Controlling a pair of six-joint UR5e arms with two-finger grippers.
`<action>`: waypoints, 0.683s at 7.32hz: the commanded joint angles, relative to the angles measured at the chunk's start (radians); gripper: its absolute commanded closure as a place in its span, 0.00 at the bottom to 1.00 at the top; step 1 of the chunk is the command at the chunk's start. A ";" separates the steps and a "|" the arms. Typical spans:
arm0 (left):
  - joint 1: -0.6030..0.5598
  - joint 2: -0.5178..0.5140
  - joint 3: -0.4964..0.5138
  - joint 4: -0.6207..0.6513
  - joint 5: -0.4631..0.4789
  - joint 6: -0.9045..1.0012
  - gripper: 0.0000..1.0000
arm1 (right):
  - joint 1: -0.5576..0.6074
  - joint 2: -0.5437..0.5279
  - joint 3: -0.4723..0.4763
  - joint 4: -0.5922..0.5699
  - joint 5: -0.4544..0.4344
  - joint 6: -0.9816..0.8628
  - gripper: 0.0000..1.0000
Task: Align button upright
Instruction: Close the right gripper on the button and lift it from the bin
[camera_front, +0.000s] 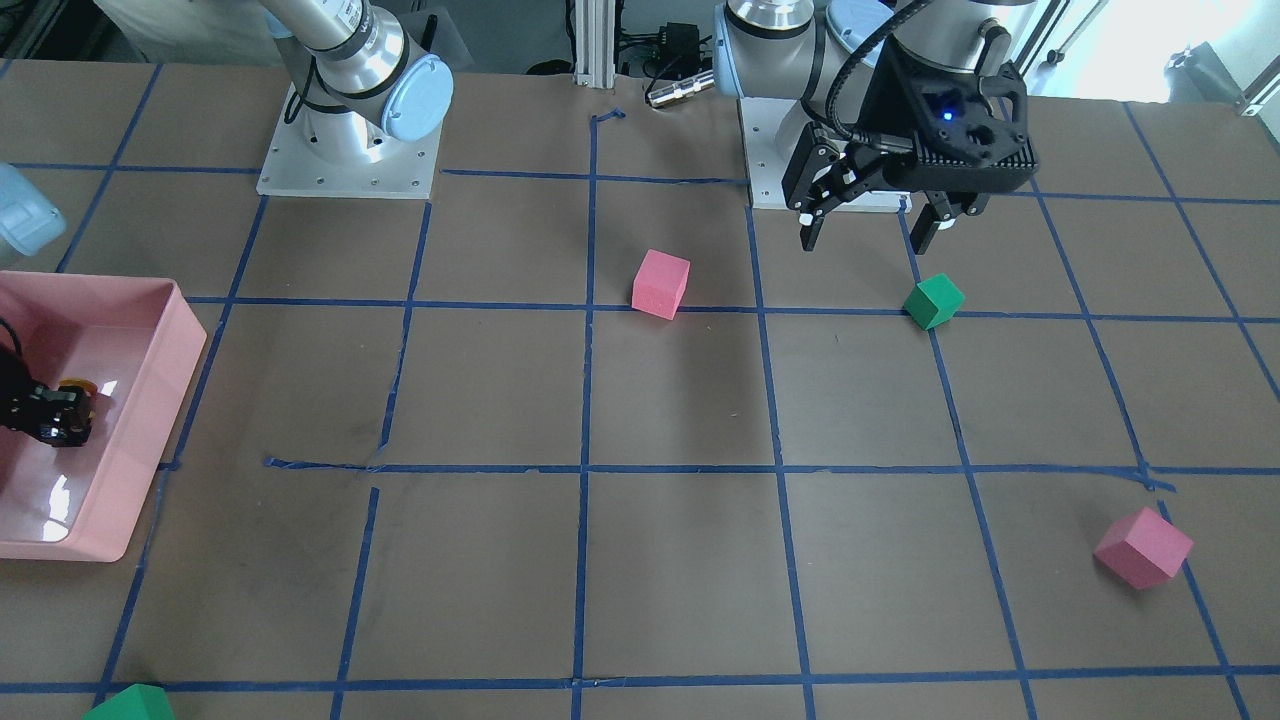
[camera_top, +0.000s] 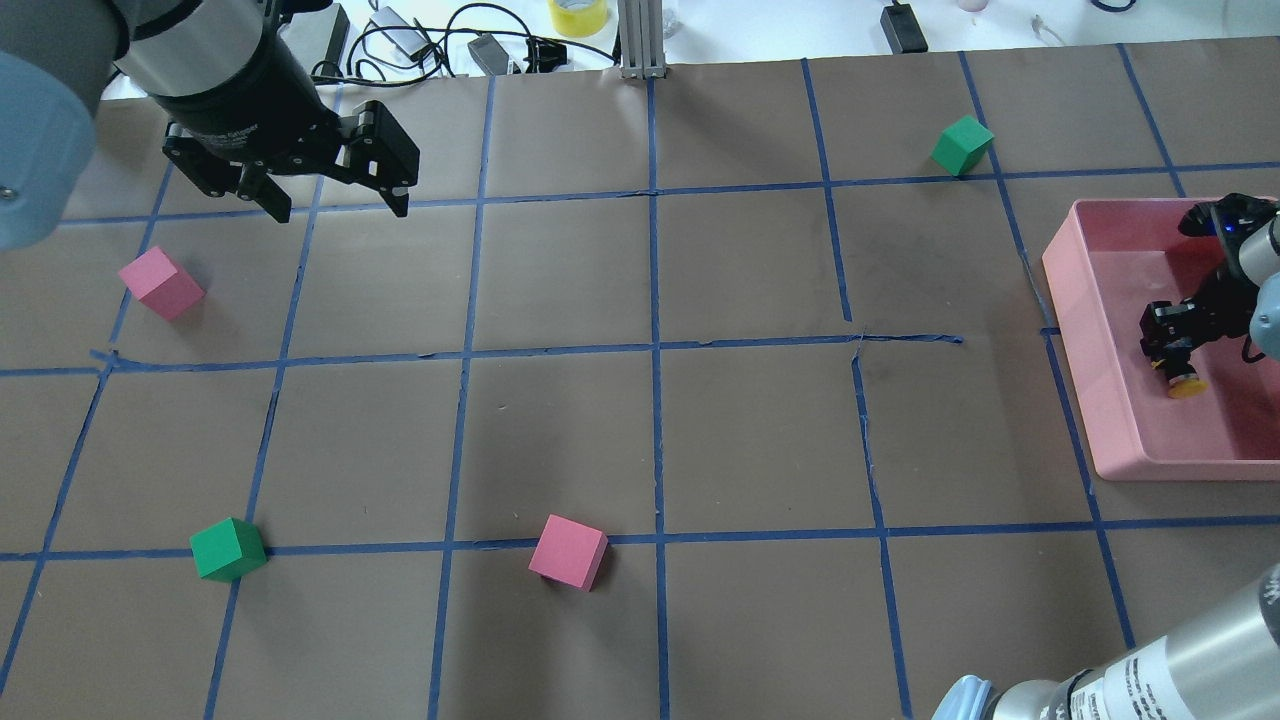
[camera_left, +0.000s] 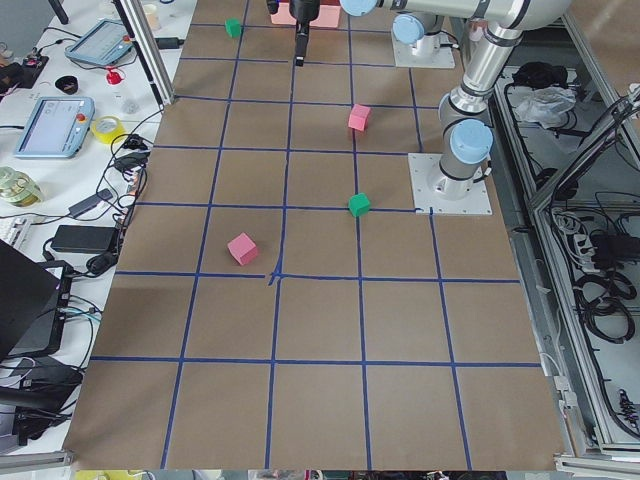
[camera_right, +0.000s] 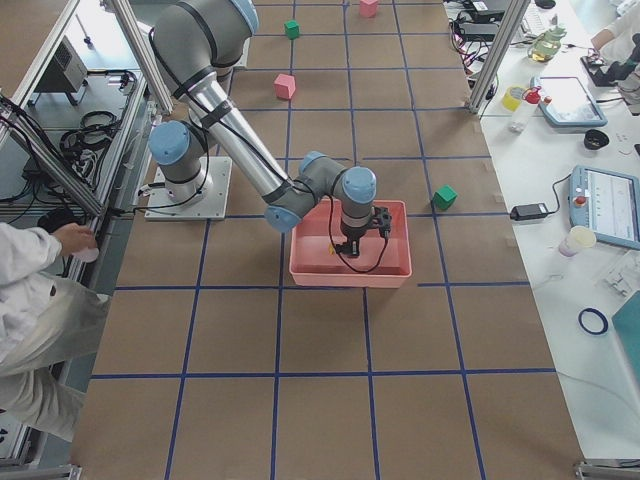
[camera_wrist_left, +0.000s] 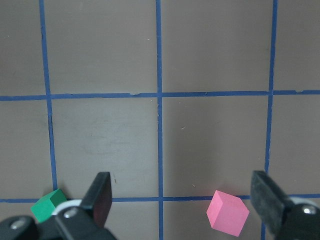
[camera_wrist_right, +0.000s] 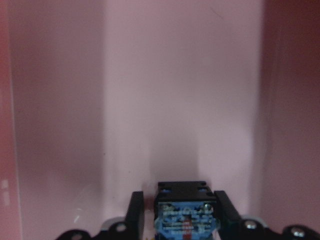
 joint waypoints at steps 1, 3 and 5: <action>0.001 0.000 0.000 -0.002 0.002 0.000 0.00 | -0.001 -0.008 -0.005 0.003 0.000 -0.024 1.00; 0.001 0.000 0.000 -0.002 0.000 0.000 0.00 | 0.000 -0.058 -0.047 0.083 -0.035 -0.020 1.00; 0.001 0.000 -0.001 -0.002 0.000 0.000 0.00 | 0.022 -0.132 -0.154 0.282 -0.026 -0.005 1.00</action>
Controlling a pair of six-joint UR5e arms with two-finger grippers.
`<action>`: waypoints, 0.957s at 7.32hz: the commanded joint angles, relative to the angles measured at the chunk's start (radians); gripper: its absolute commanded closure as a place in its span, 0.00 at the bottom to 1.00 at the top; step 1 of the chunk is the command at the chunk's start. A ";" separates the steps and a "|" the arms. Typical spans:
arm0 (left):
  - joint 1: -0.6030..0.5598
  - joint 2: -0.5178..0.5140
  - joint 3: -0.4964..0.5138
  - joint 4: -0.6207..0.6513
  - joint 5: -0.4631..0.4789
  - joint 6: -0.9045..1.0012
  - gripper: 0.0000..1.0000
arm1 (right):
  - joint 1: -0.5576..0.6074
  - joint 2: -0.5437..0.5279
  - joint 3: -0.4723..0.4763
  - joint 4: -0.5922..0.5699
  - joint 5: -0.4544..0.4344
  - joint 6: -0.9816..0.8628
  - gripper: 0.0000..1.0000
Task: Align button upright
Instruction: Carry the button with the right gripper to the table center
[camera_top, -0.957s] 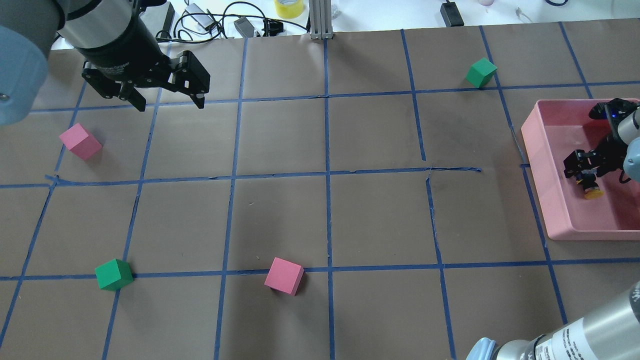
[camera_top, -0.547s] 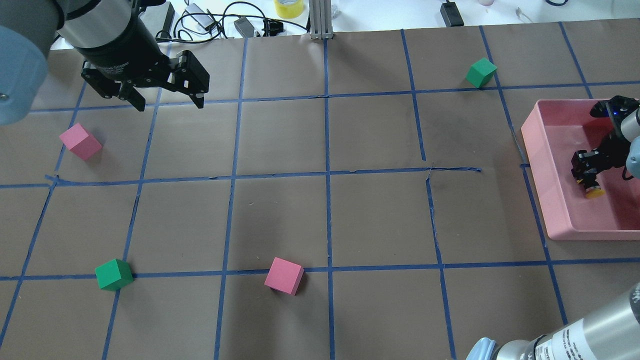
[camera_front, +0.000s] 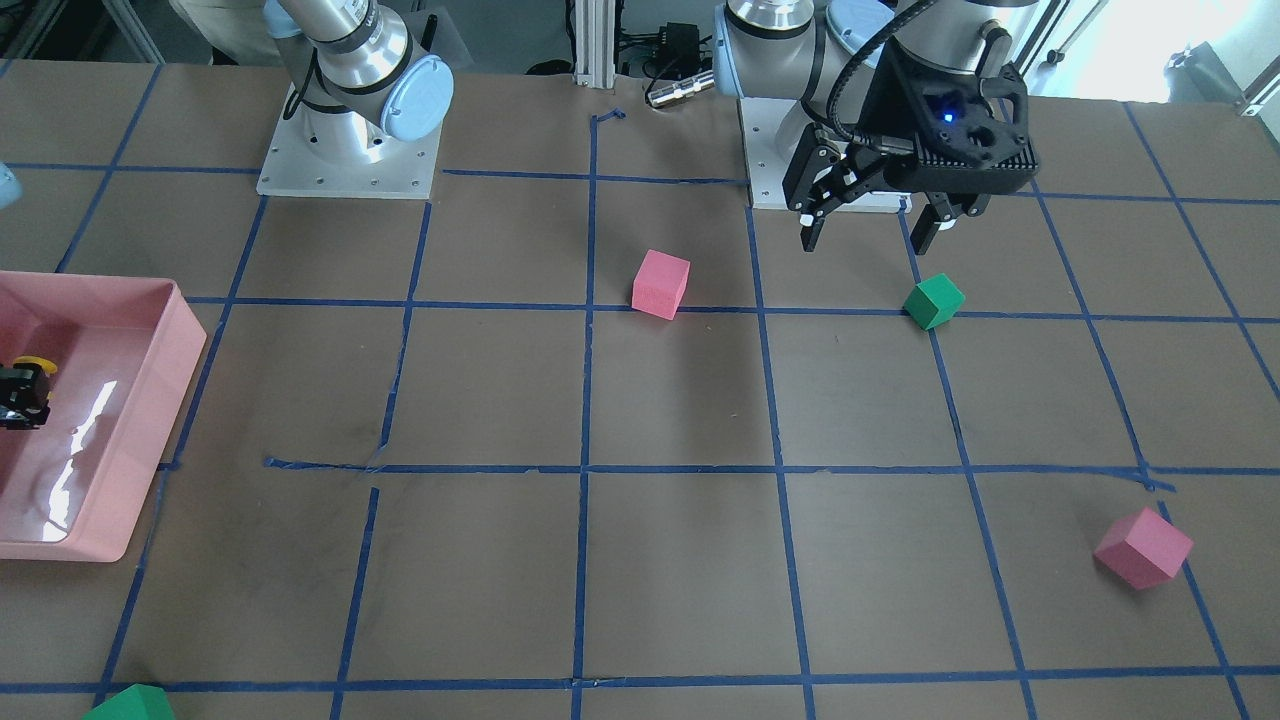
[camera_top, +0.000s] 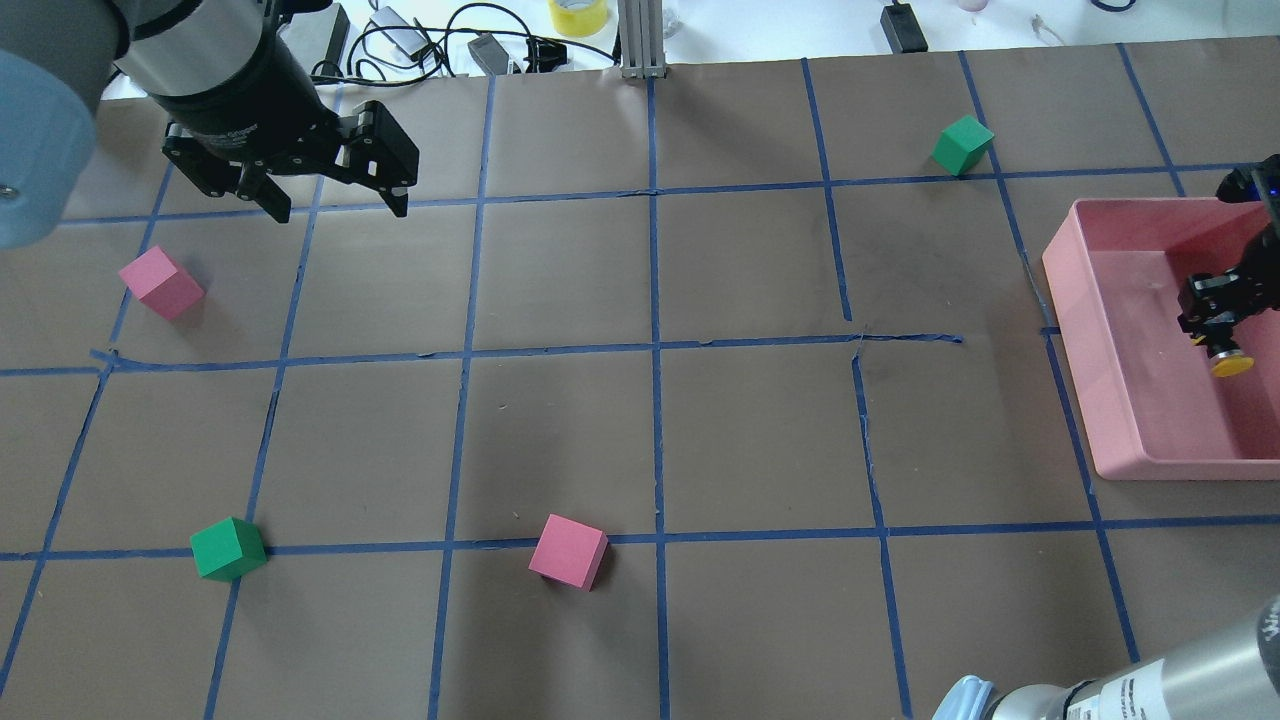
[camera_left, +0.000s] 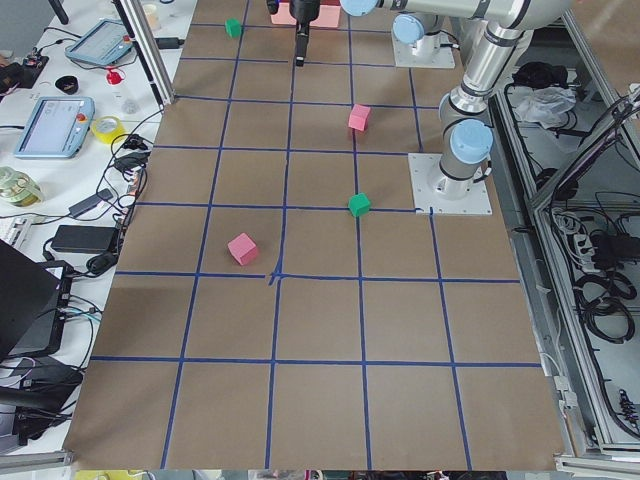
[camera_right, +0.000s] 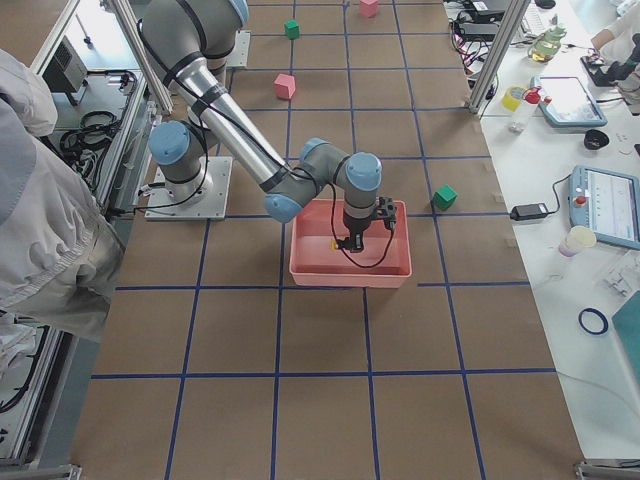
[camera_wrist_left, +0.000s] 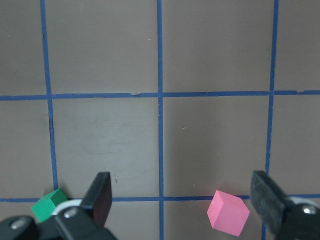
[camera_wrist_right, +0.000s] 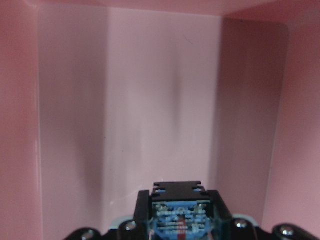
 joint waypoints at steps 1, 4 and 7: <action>0.000 0.000 0.001 0.000 0.000 0.000 0.00 | 0.050 -0.052 -0.137 0.213 0.002 0.008 1.00; 0.000 0.000 -0.001 0.000 0.000 0.000 0.00 | 0.337 -0.081 -0.262 0.315 0.000 0.185 1.00; 0.000 0.000 0.001 0.000 0.000 0.000 0.00 | 0.674 -0.064 -0.257 0.305 0.002 0.628 1.00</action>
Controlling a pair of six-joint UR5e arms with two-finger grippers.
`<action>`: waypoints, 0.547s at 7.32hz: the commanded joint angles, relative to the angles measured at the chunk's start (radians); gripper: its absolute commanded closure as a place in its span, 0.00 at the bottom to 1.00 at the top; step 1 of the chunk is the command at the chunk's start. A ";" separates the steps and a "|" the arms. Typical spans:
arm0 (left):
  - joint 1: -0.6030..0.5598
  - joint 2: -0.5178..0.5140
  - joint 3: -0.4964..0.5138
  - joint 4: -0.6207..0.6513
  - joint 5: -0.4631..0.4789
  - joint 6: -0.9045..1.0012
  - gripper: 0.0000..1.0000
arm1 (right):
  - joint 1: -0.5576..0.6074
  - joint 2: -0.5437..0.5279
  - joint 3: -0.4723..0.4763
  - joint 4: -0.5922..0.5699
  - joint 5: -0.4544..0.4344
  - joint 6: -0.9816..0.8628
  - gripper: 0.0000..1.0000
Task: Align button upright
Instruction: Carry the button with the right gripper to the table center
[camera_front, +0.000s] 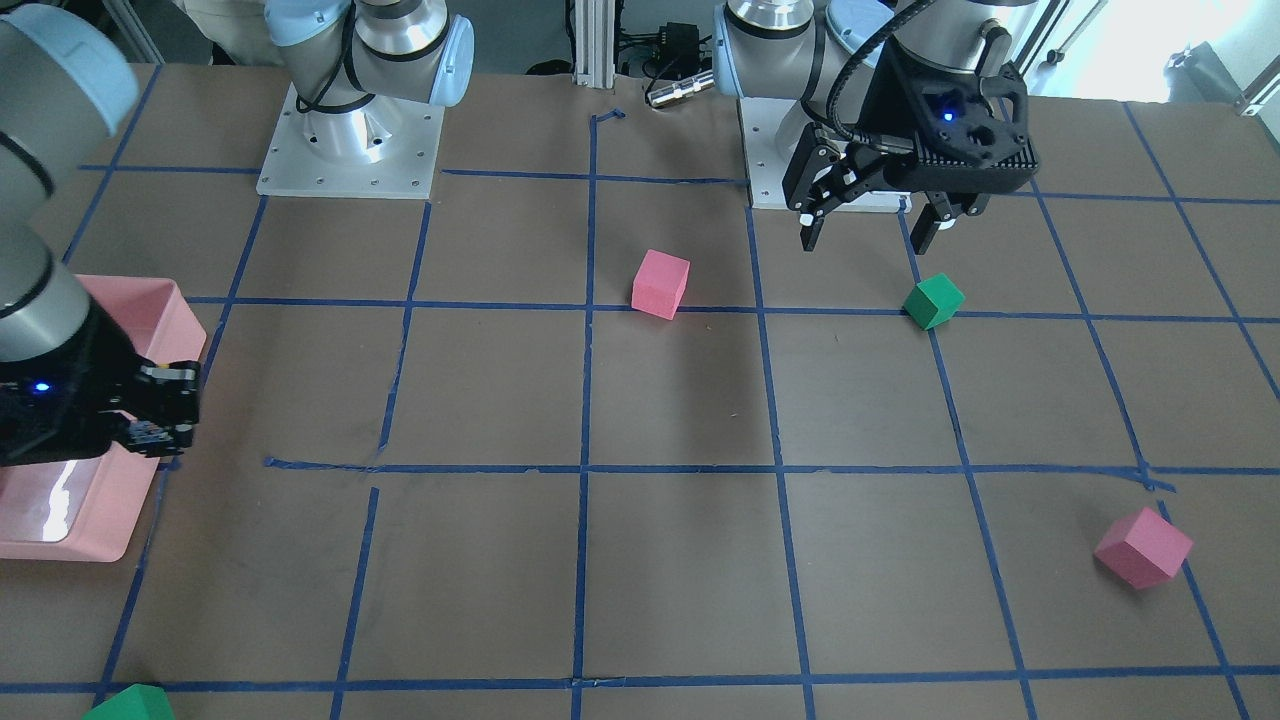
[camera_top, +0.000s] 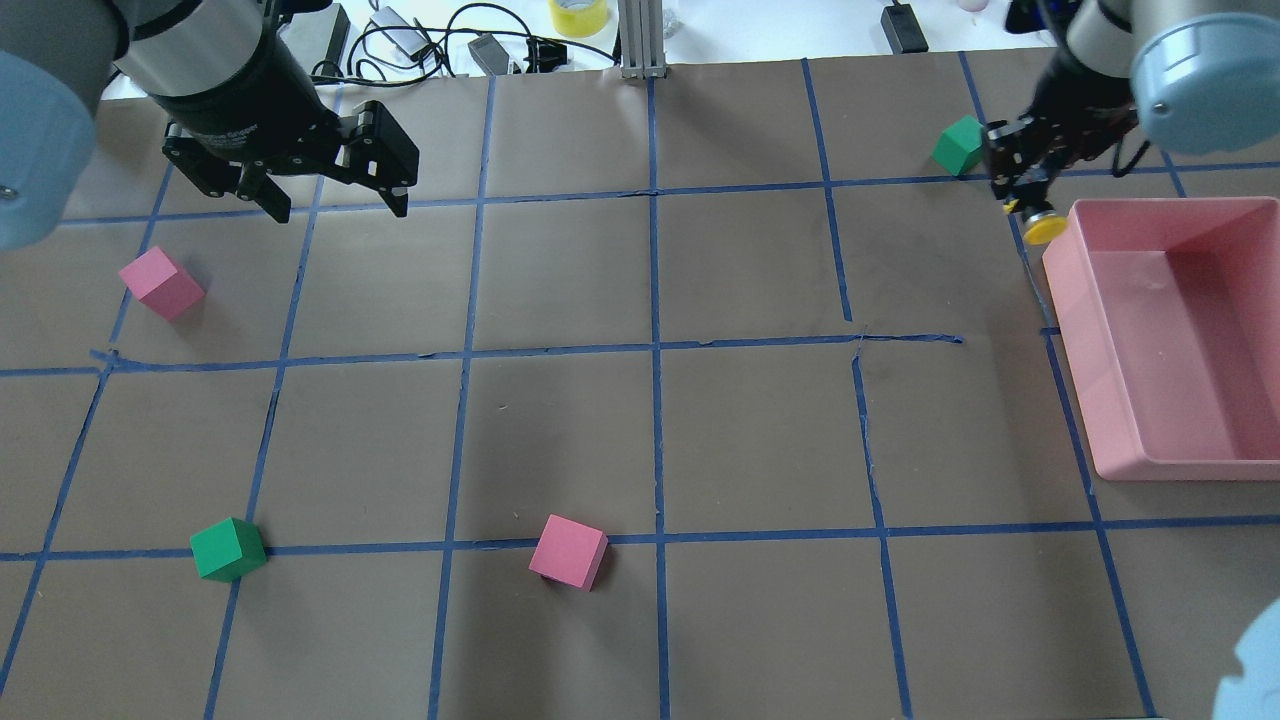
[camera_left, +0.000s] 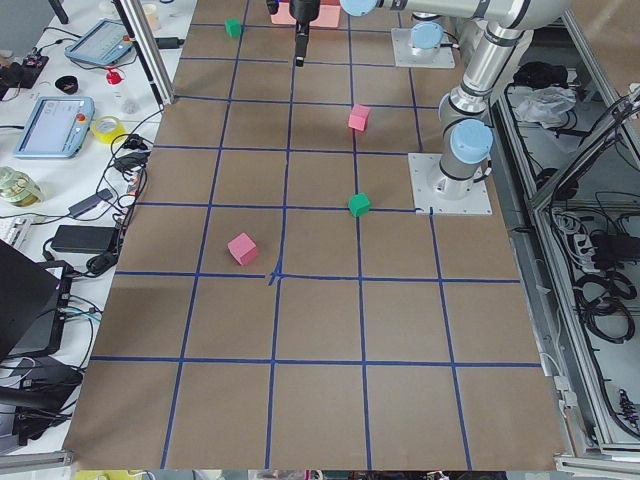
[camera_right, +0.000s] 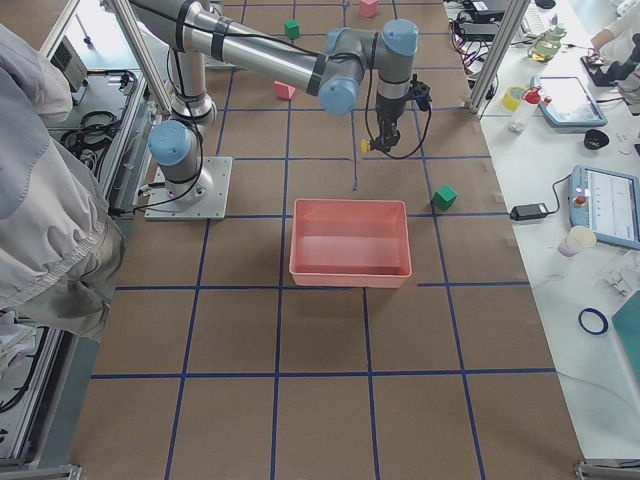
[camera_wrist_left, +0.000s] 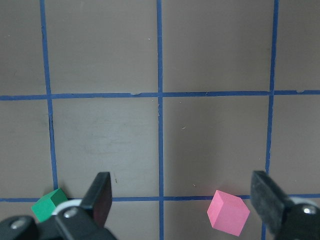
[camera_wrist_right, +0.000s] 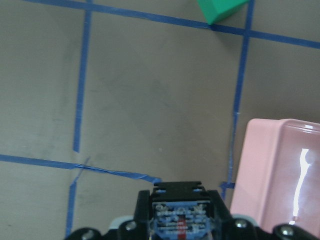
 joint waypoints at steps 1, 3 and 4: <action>0.000 0.001 0.000 -0.001 0.002 0.000 0.00 | 0.246 0.038 0.004 -0.062 0.001 0.319 1.00; 0.000 0.002 0.000 -0.001 0.003 0.000 0.00 | 0.336 0.115 0.012 -0.155 0.068 0.513 1.00; 0.000 0.002 -0.001 -0.001 0.002 0.000 0.00 | 0.353 0.167 0.013 -0.210 0.094 0.568 1.00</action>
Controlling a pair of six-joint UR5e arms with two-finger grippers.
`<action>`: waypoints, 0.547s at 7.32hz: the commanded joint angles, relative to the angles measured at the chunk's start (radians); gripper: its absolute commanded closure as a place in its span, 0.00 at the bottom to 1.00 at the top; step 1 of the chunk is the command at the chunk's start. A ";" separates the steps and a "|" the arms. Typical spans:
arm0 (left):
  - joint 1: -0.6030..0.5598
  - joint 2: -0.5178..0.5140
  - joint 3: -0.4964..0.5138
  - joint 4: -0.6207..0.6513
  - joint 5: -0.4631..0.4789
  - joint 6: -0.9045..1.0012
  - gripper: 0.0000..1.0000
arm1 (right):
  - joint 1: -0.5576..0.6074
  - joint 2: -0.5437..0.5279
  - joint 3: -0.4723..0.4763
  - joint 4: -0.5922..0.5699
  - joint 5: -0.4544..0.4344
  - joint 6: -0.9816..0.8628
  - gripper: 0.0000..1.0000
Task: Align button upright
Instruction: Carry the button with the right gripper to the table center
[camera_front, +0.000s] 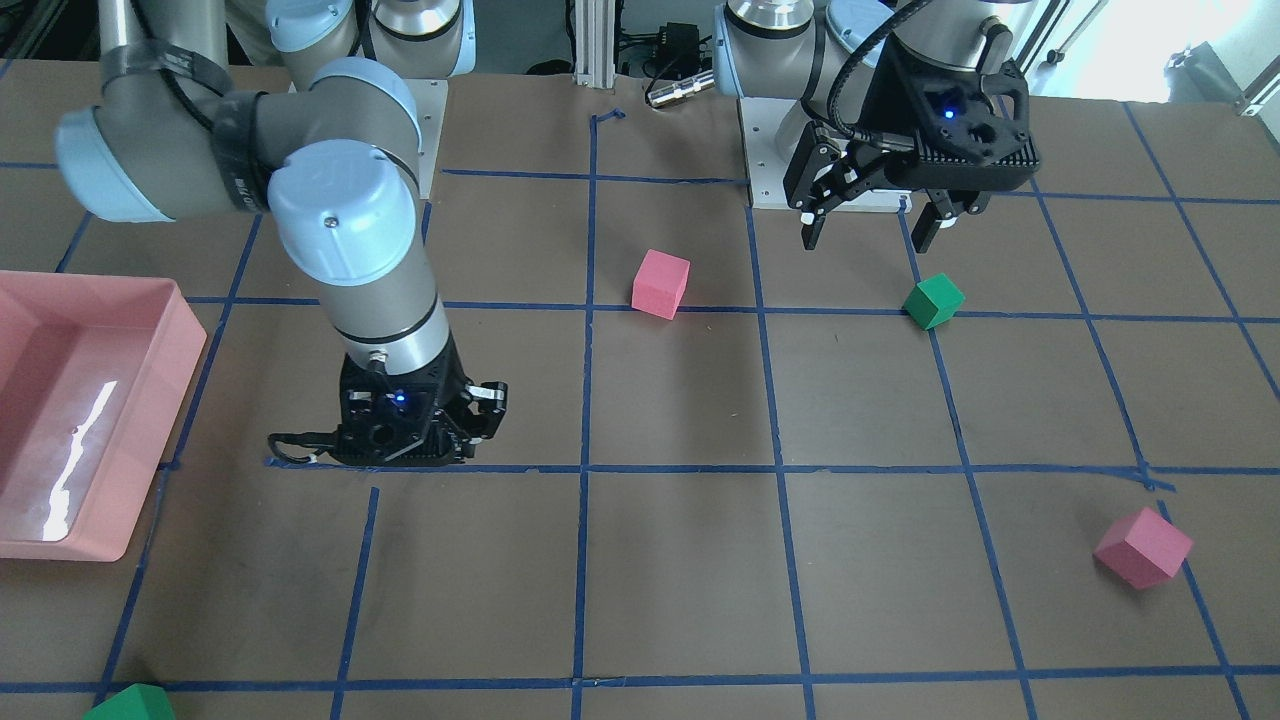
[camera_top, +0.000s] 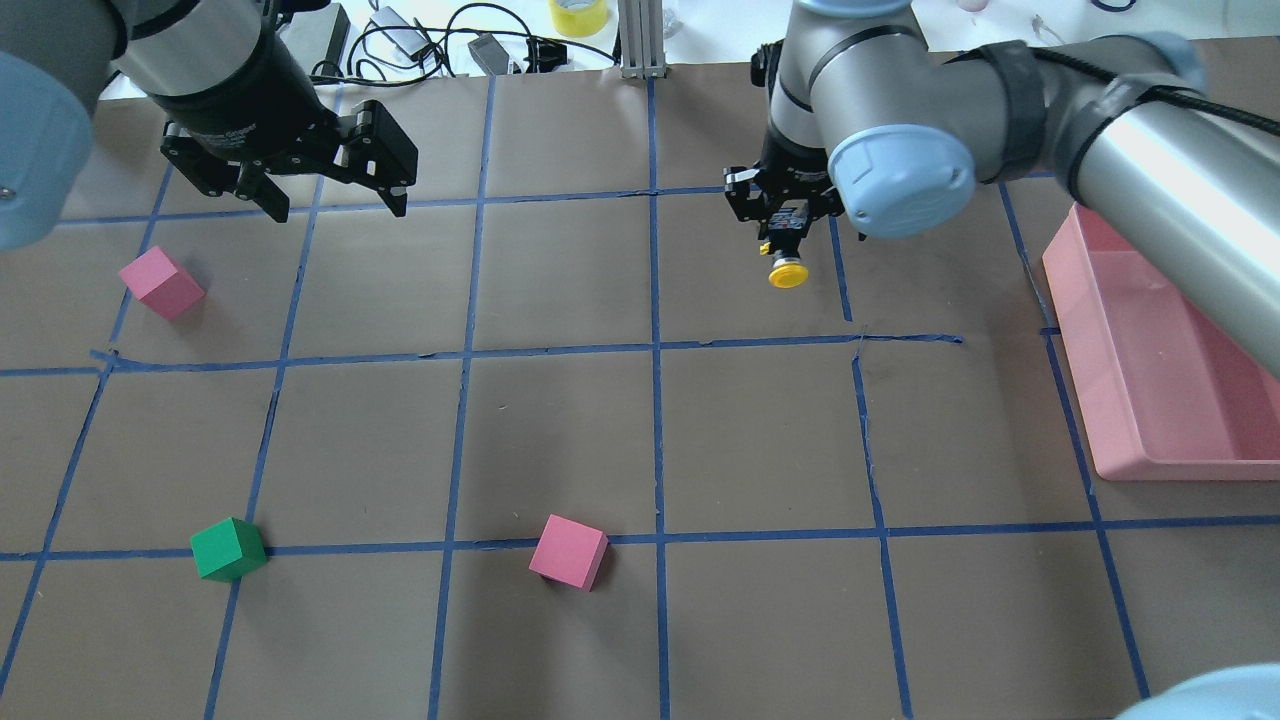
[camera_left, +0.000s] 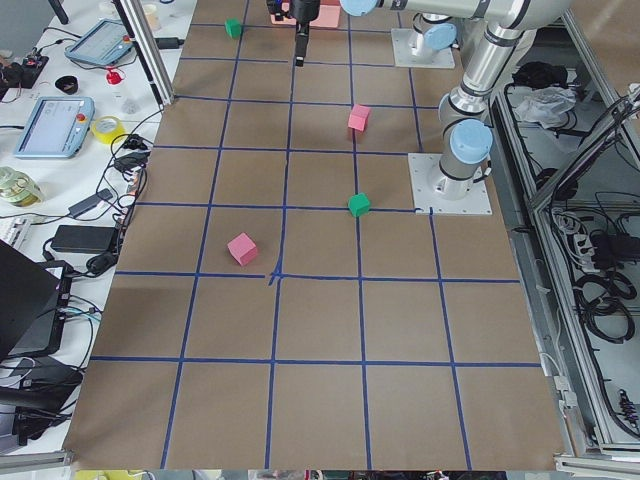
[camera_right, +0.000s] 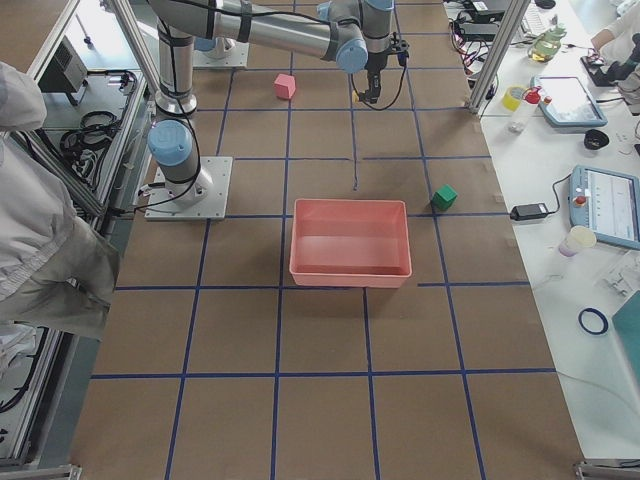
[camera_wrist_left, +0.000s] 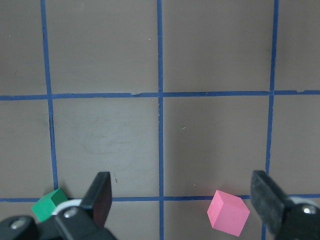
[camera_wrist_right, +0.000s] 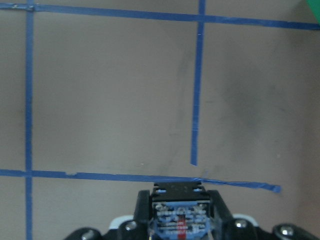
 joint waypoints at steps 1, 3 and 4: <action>0.000 0.000 -0.001 0.000 0.000 0.000 0.00 | 0.051 0.099 0.002 -0.105 0.042 0.149 1.00; 0.000 0.000 -0.001 0.000 0.000 0.000 0.00 | 0.166 0.133 0.004 -0.168 0.009 0.180 1.00; 0.000 0.000 -0.003 0.000 0.000 0.000 0.00 | 0.189 0.183 0.005 -0.223 -0.005 0.180 1.00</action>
